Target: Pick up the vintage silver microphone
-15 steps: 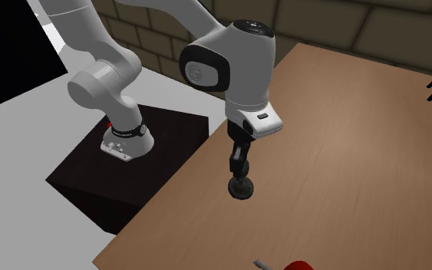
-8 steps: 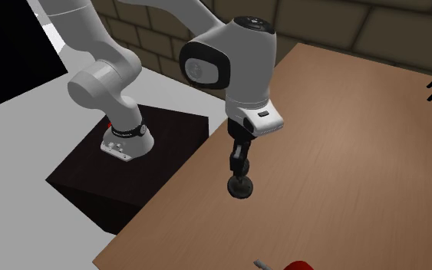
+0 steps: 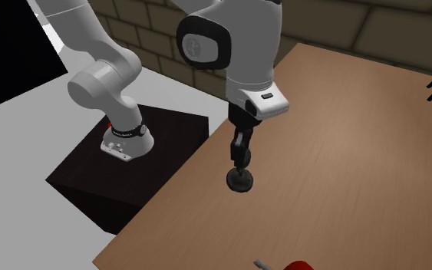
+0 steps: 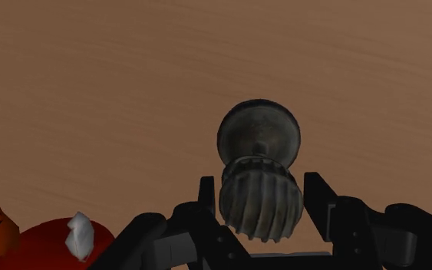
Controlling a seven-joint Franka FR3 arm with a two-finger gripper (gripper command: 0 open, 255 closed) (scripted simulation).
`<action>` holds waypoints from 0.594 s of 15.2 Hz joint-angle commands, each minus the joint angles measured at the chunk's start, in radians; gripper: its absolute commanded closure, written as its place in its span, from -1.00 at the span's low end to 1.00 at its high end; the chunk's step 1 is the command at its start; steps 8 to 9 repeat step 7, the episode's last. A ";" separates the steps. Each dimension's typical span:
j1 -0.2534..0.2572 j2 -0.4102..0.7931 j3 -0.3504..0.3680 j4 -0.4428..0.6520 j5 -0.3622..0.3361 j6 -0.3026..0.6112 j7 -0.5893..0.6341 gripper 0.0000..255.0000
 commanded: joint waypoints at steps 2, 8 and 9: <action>0.001 -0.016 0.002 0.024 0.003 -0.040 -0.004 1.00; 0.002 -0.030 0.003 0.054 0.006 -0.084 -0.009 1.00; 0.002 -0.030 0.003 0.054 0.006 -0.084 -0.009 1.00</action>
